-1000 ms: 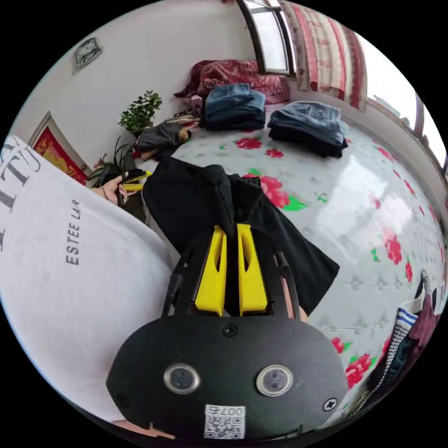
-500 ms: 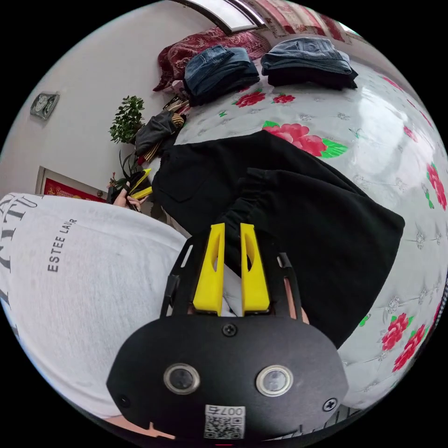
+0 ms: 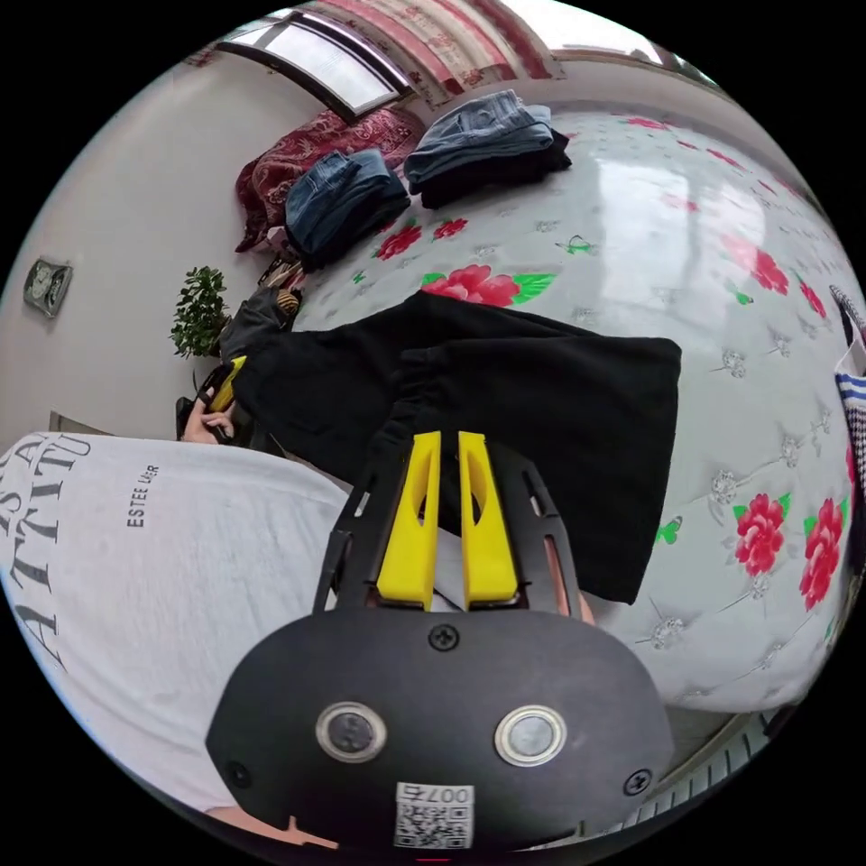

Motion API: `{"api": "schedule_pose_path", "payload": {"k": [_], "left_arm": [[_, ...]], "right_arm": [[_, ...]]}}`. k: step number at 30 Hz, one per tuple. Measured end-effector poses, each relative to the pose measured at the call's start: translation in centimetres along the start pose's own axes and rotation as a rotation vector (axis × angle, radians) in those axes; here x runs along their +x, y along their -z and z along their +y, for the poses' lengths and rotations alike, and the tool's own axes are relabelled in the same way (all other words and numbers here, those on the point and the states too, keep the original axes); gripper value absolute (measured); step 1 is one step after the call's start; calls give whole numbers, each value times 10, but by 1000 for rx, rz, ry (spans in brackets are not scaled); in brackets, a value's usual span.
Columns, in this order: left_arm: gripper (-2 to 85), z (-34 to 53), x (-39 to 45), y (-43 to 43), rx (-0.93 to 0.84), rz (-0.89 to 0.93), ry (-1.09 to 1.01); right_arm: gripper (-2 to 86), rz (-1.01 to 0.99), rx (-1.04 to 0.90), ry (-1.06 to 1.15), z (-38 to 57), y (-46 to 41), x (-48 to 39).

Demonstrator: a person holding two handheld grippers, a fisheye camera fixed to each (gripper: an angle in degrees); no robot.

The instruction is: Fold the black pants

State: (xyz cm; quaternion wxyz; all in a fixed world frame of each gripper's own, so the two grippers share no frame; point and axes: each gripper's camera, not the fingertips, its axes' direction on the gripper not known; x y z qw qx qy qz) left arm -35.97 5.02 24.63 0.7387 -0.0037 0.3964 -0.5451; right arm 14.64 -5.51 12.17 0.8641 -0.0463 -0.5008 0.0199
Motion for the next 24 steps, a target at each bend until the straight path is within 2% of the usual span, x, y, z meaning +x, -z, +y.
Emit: {"api": "schedule_pose_path", "payload": {"k": [6, 10, 13, 14, 17, 19, 21, 24], "left_arm": [[59, 32, 169, -61, -274, 210, -421], [62, 113, 257, -150, -472, 351, -597], [77, 197, 270, -243, -694, 423, -617], [85, 230, 263, -279, -802, 404, -589], [113, 268, 244, -324, -979, 344, -537], [119, 262, 233, -318, -954, 319, -569], [119, 243, 216, -305, -869, 219, -604], [125, 207, 168, -281, -726, -20, -561]], "right_arm": [[4, -20, 178, -164, 32, 73, 54], [6, -22, 296, -262, 62, 120, 91], [12, -38, 326, -345, 84, 140, 121], [17, -55, 327, -377, 91, 145, 133], [39, -107, 329, -438, 105, 157, 162], [53, -137, 339, -456, 110, 165, 179], [66, -170, 337, -468, 111, 170, 198], [91, -229, 310, -489, 102, 175, 233]]}}
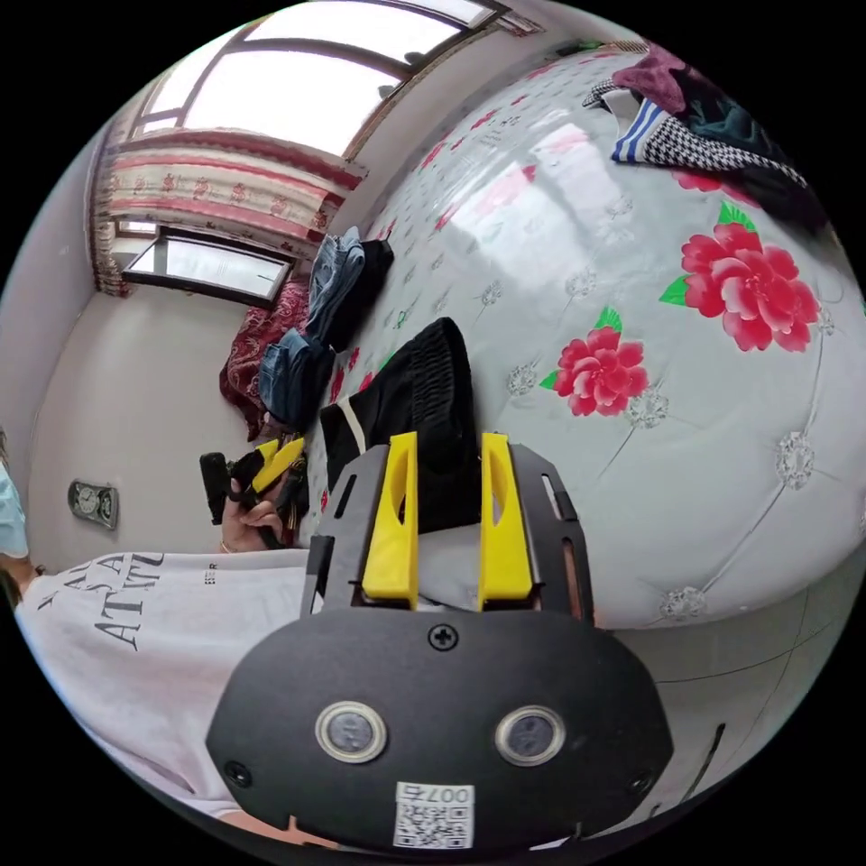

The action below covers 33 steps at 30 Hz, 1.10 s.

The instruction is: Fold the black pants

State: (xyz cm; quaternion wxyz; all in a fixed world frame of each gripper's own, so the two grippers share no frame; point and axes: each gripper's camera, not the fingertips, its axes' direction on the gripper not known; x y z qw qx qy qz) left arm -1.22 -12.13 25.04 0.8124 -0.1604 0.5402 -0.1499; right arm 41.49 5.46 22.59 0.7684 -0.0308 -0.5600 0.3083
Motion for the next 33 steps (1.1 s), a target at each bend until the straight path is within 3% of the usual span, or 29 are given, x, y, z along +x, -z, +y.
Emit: {"api": "schedule_pose_path", "payload": {"k": [5, 10, 13, 18, 24, 28, 30, 33], "left_arm": [[158, 47, -86, 19, 48, -151, 324], [175, 63, -114, -38, -41, -71, 404], [126, 59, -114, -69, -80, -77, 384], [47, 38, -114, -58, -4, -4, 397], [41, -71, -114, -27, 51, 84, 234], [39, -206, -127, 25, 169, 91, 69], [41, -275, -135, 51, 236, 63, 20], [57, -383, -147, 71, 294, -166, -47]], "right_arm": [[130, -133, -126, -40, -57, -13, 39], [132, -255, -286, -49, -89, -44, 57], [115, -360, -448, -60, -99, -81, 54], [71, -250, -491, 37, -118, -88, 23], [51, -331, -426, 172, -197, -93, -76], [51, -345, -350, 384, -305, -123, -202], [53, -348, -298, 452, -355, -146, -261], [63, -212, -189, 525, -426, -208, -345]]}}
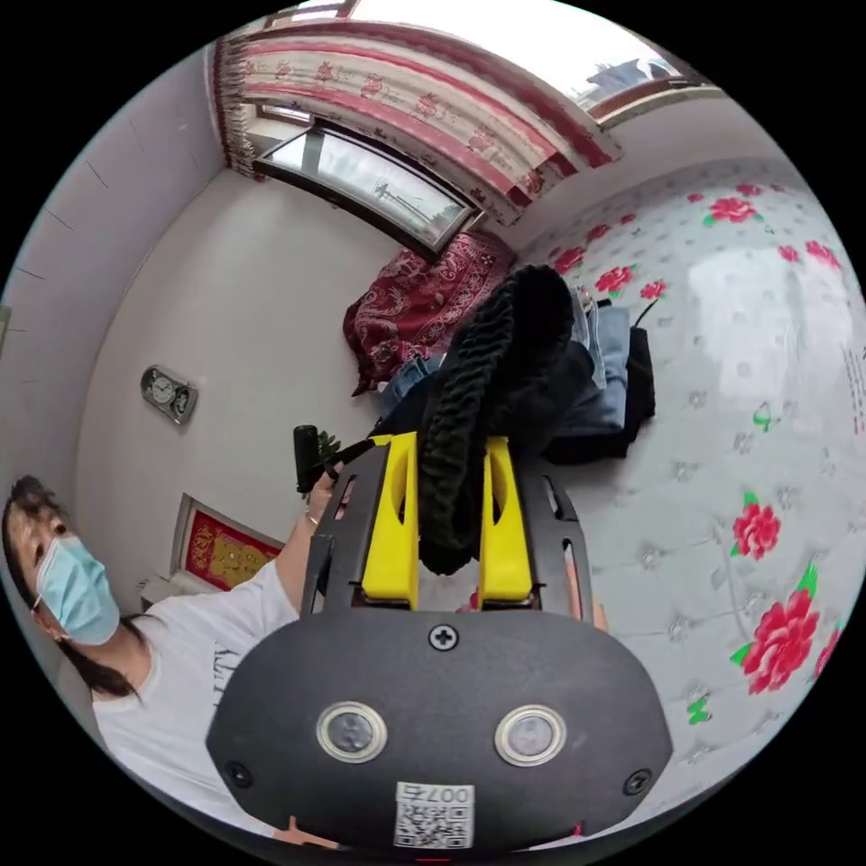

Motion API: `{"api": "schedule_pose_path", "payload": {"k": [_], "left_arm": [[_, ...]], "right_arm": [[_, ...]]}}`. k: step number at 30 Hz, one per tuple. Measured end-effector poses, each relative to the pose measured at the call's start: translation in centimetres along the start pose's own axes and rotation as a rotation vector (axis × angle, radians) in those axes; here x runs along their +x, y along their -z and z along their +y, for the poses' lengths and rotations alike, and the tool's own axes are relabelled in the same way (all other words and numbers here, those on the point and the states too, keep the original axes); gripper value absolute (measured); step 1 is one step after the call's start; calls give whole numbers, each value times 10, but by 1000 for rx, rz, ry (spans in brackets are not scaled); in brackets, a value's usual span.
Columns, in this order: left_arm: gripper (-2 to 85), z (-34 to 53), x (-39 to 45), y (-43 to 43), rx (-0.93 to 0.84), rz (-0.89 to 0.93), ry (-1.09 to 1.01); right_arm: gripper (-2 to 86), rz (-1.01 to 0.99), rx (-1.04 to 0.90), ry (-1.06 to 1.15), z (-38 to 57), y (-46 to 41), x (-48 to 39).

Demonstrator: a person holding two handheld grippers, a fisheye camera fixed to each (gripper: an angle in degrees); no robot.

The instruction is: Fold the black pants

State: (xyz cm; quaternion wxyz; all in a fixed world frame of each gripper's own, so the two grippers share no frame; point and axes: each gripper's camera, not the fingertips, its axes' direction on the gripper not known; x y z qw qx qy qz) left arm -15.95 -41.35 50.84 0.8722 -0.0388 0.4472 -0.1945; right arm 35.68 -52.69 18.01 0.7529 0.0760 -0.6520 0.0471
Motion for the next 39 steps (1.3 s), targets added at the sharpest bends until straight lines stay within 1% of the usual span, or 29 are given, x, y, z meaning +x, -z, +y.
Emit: {"api": "schedule_pose_path", "payload": {"k": [2, 4, 6, 8, 9, 10, 11, 12, 13, 14, 15, 17, 18, 20, 21, 23, 24, 25, 26, 27, 28, 29, 30, 32, 33, 34, 35, 37, 39], "left_arm": [[77, -36, -28, -37, -80, -304, 9], [82, -21, -54, -70, -175, -386, 58], [80, 26, -67, -100, -220, -332, 27], [77, 119, -63, -136, -337, -399, -82], [75, 145, -59, -145, -382, -423, -109], [69, 197, -48, -157, -459, -467, -155], [60, 246, -30, -163, -513, -514, -194], [54, 269, -19, -162, -526, -538, -218], [47, 310, 7, -159, -537, -570, -277], [45, 345, 33, -156, -557, -572, -328], [46, 360, 45, -156, -575, -564, -346], [52, 406, 82, -168, -677, -512, -373], [54, 414, 88, -173, -702, -501, -375], [49, 428, 105, -198, -762, -487, -362], [46, 428, 108, -204, -762, -488, -354], [29, 411, 120, -224, -733, -502, -326], [28, 405, 123, -227, -720, -502, -326], [25, 394, 128, -236, -703, -494, -338], [28, 385, 132, -248, -713, -492, -358], [29, 383, 132, -256, -733, -493, -367], [34, 381, 131, -273, -796, -503, -373], [37, 379, 132, -279, -816, -526, -384], [38, 378, 133, -281, -828, -534, -396], [40, 376, 134, -285, -836, -569, -405], [39, 376, 134, -284, -832, -576, -410], [39, 377, 135, -284, -824, -589, -426], [39, 377, 136, -284, -819, -603, -439], [38, 376, 135, -284, -816, -624, -436], [36, 373, 135, -285, -830, -639, -448]], "right_arm": [[66, 224, -13, 8, -41, -59, 8], [62, 312, -79, -22, -34, -110, 29], [57, 337, -197, -46, 4, -162, 56], [46, 407, -395, -40, 99, -221, 85], [43, 434, -441, -30, 127, -231, 89], [35, 495, -543, -6, 186, -247, 94], [28, 553, -630, 34, 244, -255, 93], [25, 577, -664, 61, 272, -256, 89], [18, 620, -736, 106, 322, -254, 81], [12, 675, -794, 140, 366, -248, 73], [9, 702, -820, 153, 385, -244, 69], [4, 752, -916, 175, 450, -240, 59], [4, 758, -875, 181, 460, -239, 56], [6, 783, -659, 151, 488, -236, 52], [8, 791, -619, 137, 492, -238, 53], [19, 768, -513, 32, 496, -245, 61], [26, 750, -491, -2, 496, -245, 65], [41, 691, -441, -67, 495, -242, 73], [56, 713, -363, -136, 492, -230, 83], [64, 755, -325, -169, 491, -220, 88], [71, 876, -226, -231, 488, -190, 96], [76, 1014, -90, -265, 487, -149, 100], [78, 1084, -19, -276, 487, -126, 101], [85, 1378, 191, -327, 489, -32, 107], [86, 1448, 227, -340, 490, -9, 109], [88, 1572, 287, -368, 492, 34, 112], [91, 1655, 313, -396, 492, 72, 117], [94, 1725, 289, -464, 493, 118, 133], [93, 1717, 251, -565, 498, 151, 155]]}}
